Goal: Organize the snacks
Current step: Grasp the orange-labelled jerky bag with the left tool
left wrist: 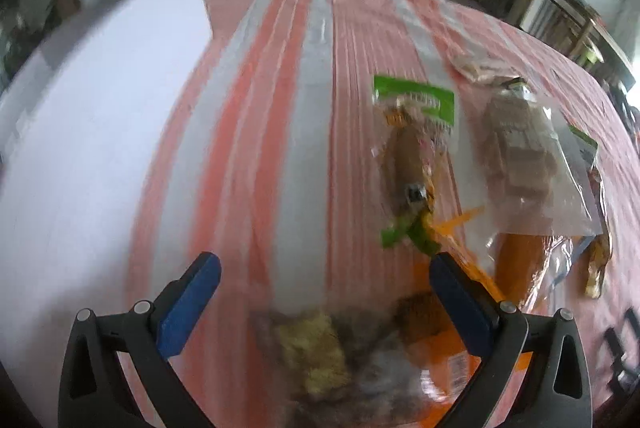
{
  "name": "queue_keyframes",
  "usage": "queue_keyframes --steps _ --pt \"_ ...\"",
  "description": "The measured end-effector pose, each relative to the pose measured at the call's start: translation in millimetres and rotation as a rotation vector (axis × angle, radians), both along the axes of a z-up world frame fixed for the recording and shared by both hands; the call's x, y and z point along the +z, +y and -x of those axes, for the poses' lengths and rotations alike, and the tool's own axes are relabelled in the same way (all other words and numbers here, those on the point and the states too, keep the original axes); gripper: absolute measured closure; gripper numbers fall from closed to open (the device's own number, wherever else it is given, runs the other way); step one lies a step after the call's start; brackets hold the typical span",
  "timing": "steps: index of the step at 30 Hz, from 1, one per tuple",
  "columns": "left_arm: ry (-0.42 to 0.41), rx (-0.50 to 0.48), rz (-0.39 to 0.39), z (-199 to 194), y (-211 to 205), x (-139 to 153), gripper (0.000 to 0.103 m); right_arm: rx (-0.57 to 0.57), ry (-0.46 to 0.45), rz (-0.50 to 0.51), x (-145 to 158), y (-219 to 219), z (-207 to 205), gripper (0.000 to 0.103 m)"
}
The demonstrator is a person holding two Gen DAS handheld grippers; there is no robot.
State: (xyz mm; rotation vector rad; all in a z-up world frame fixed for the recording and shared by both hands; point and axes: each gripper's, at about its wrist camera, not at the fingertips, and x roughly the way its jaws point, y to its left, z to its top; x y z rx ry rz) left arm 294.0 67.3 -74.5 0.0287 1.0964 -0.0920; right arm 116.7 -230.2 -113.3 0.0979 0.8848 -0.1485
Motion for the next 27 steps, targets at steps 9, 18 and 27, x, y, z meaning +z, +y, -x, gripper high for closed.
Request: queue_keyframes --steps 9,18,27 --pt "0.181 -0.571 -0.087 35 -49 -14 0.0 -0.001 0.0 0.0 0 0 0 0.013" --pt "0.341 -0.736 -0.12 81 -59 -14 0.0 -0.001 0.0 -0.001 0 0 0 0.013" --pt "0.34 -0.856 -0.204 102 -85 -10 0.0 -0.002 -0.001 -0.001 0 0 0 0.013"
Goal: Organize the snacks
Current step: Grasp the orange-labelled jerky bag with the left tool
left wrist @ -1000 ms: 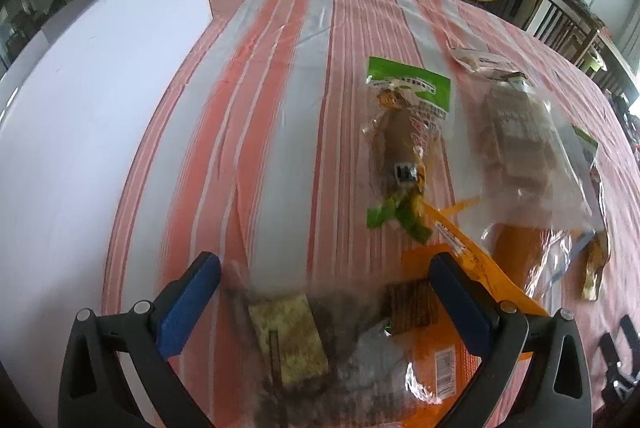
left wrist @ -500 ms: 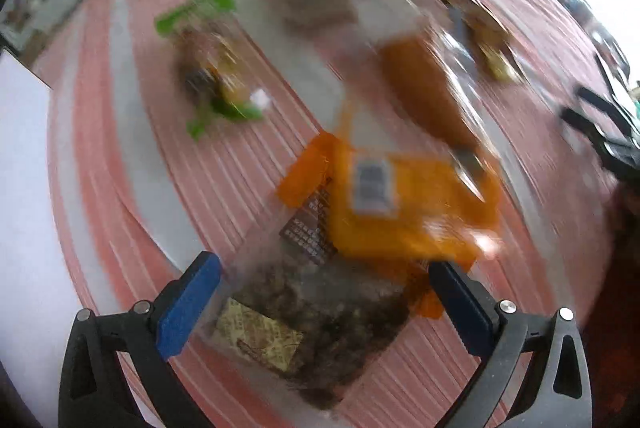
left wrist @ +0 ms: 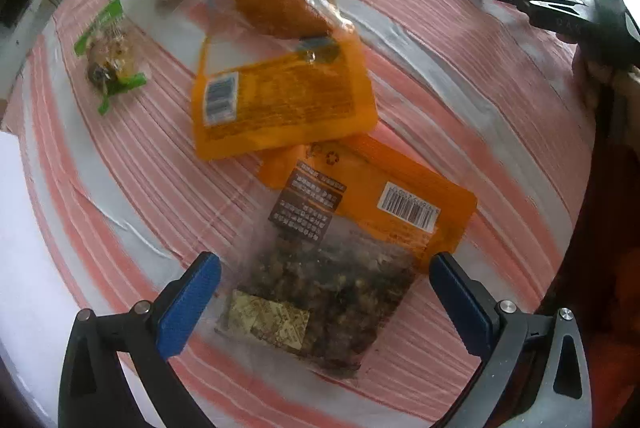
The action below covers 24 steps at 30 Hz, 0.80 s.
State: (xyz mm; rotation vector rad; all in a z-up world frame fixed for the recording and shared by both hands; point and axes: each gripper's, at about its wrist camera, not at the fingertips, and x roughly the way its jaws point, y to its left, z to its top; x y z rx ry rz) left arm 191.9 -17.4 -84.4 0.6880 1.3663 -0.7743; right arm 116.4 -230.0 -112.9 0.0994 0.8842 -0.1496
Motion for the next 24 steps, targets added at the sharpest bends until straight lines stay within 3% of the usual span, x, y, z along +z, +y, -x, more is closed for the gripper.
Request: queue_keyframes --steps 5,11,14,16,19,24 --pt "0.011 0.027 0.086 -3 15 29 0.0 0.0 0.0 0.0 0 0 0 0.013" --pt "-0.033 -0.176 -0.03 32 2 16 0.0 -0.001 0.0 0.0 0 0 0 0.013" --pt "-0.004 -0.204 -0.06 43 2 2 0.0 -0.001 0.0 0.0 0 0 0 0.013" --pt "-0.029 -0.212 -0.069 48 3 -2 0.0 -0.001 0.0 -0.001 0 0 0 0.013" --pt "-0.04 -0.171 -0.069 52 -8 -9 0.0 -0.001 0.0 -0.001 0 0 0 0.013" --pt "-0.085 -0.014 -0.013 46 13 -4 0.001 -0.001 0.0 -0.001 0 0 0 0.013"
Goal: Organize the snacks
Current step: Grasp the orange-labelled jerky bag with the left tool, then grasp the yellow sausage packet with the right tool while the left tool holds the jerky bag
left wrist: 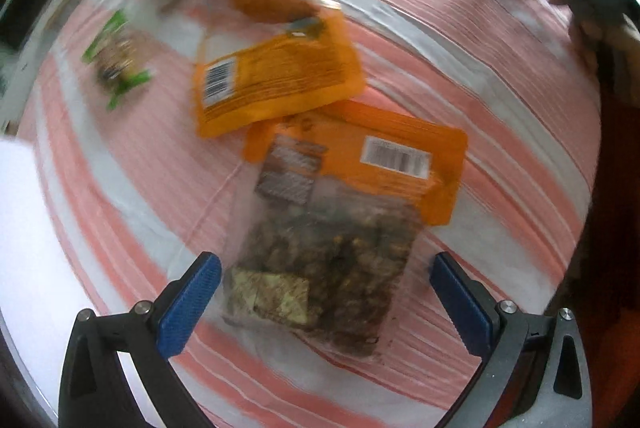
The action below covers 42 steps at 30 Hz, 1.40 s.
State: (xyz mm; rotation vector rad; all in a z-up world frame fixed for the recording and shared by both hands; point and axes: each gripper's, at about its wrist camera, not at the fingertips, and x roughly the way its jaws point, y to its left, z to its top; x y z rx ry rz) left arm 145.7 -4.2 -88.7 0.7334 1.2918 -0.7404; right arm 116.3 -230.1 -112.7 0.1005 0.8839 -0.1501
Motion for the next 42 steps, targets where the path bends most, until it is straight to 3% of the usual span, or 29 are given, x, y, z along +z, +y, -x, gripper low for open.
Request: queue_keyframes --steps 2,5,7,9,15,18,22,24,25,29,33,37,42 --pt "-0.033 0.109 0.05 -2 15 6 0.01 0.0 0.0 0.0 0 0 0 0.013" --pt "-0.11 0.382 0.099 -1 38 9 0.01 0.0 0.0 0.0 0 0 0 0.013" --pt "-0.104 0.525 0.145 0 53 6 0.008 0.0 0.0 0.0 0 0 0 0.013" --pt "-0.102 0.503 0.157 0 51 3 0.001 0.0 0.0 0.0 0 0 0 0.013" --pt "-0.077 0.381 0.167 -41 34 3 0.0 -0.001 -0.001 -0.001 0 0 0 0.013" --pt "-0.096 0.385 0.185 -50 27 3 0.0 -0.001 0.0 0.0 0 0 0 0.013" --pt "-0.145 0.437 0.217 -22 38 3 0.001 -0.001 -0.001 0.0 0 0 0 0.013" --pt "-0.161 0.459 0.232 -16 44 8 0.011 -0.001 -0.001 0.0 0 0 0 0.013" --pt "-0.174 0.464 0.238 3 43 6 0.021 -0.001 0.0 0.0 0 0 0 0.013" --pt "-0.197 0.529 0.262 16 52 9 0.03 -0.002 -0.001 0.0 0 0 0 0.013" --pt "-0.172 0.621 0.343 21 74 11 0.032 -0.002 -0.001 0.0 0 0 0 0.013" --pt "-0.151 0.731 0.481 40 101 19 0.032 -0.002 -0.001 -0.001 0 0 0 0.013" --pt "-0.159 0.796 0.538 44 114 20 0.032 -0.002 -0.001 -0.001 0 0 0 0.013"
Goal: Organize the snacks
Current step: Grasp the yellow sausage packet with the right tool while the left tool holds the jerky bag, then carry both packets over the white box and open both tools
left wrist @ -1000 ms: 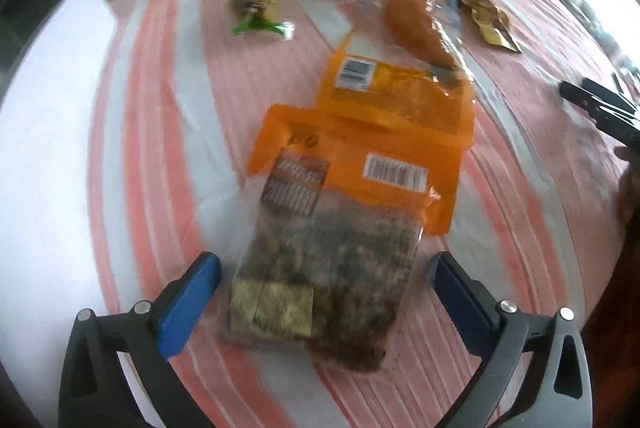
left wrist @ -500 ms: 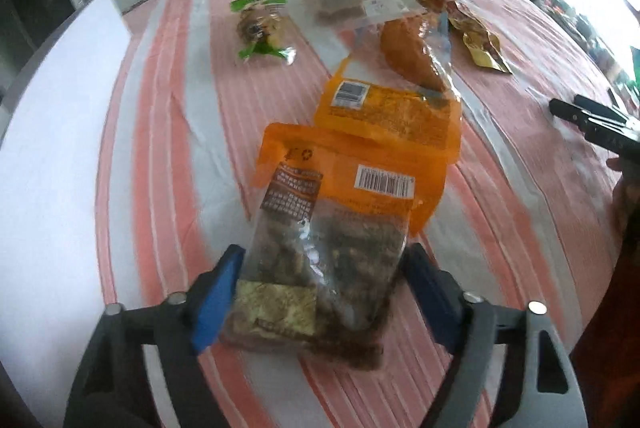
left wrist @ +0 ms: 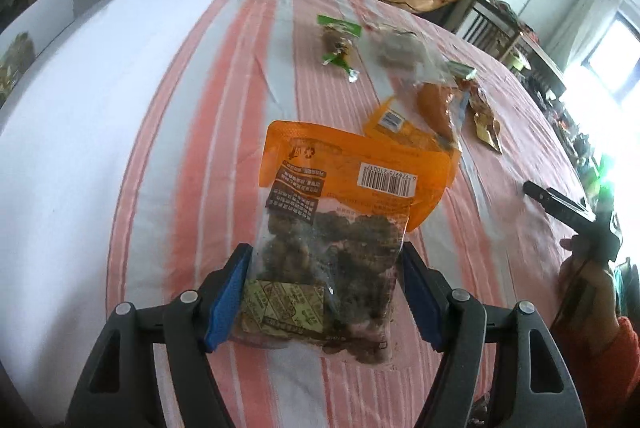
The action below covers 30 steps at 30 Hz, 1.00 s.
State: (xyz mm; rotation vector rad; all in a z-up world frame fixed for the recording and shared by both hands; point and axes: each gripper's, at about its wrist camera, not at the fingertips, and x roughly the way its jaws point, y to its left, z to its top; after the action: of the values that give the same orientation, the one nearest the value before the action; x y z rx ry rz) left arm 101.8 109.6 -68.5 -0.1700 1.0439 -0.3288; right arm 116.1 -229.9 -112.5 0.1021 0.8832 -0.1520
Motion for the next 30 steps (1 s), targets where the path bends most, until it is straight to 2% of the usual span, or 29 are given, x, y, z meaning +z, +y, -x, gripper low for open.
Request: queue_keyframes --steps 11,13,15,17,18,20,22,24,25,26,27,29,30 --pt "-0.04 0.026 0.047 0 7 8 0.032 -0.009 -0.008 -0.011 1 -1 1 0.015" --pt "-0.049 0.027 0.048 0 8 11 0.032 -0.044 -0.013 -0.1 5 -12 0 0.015" --pt "-0.056 0.034 0.052 -1 9 12 0.032 -0.119 -0.046 -0.298 18 -34 -9 0.015" --pt "-0.059 0.044 0.065 -1 12 13 0.032 -0.167 -0.04 -0.386 35 -43 -35 0.013" --pt "-0.061 0.047 0.07 -2 12 14 0.032 -0.15 -0.016 -0.403 41 -39 -55 0.013" --pt "-0.066 0.057 0.081 -1 14 17 0.032 -0.088 0.043 -0.394 49 -25 -91 0.017" --pt "-0.072 0.071 0.1 1 18 21 0.032 -0.053 0.107 -0.314 50 -4 -129 0.017" --pt "-0.083 0.079 0.105 3 20 26 0.032 -0.047 0.205 -0.226 39 18 -160 0.017" --pt "-0.091 0.08 0.104 5 21 29 0.032 -0.047 0.251 -0.21 29 26 -171 0.022" --pt "-0.099 0.077 0.107 7 22 33 0.032 -0.041 0.286 -0.198 22 32 -176 0.051" --pt "-0.104 0.073 0.112 8 23 35 0.032 -0.034 0.309 -0.2 17 34 -178 0.053" --pt "-0.117 0.064 0.126 12 24 40 0.032 -0.056 0.278 -0.236 21 28 -170 0.07" --pt "-0.121 0.061 0.133 12 24 42 0.032 -0.069 0.263 -0.266 24 21 -163 0.071"
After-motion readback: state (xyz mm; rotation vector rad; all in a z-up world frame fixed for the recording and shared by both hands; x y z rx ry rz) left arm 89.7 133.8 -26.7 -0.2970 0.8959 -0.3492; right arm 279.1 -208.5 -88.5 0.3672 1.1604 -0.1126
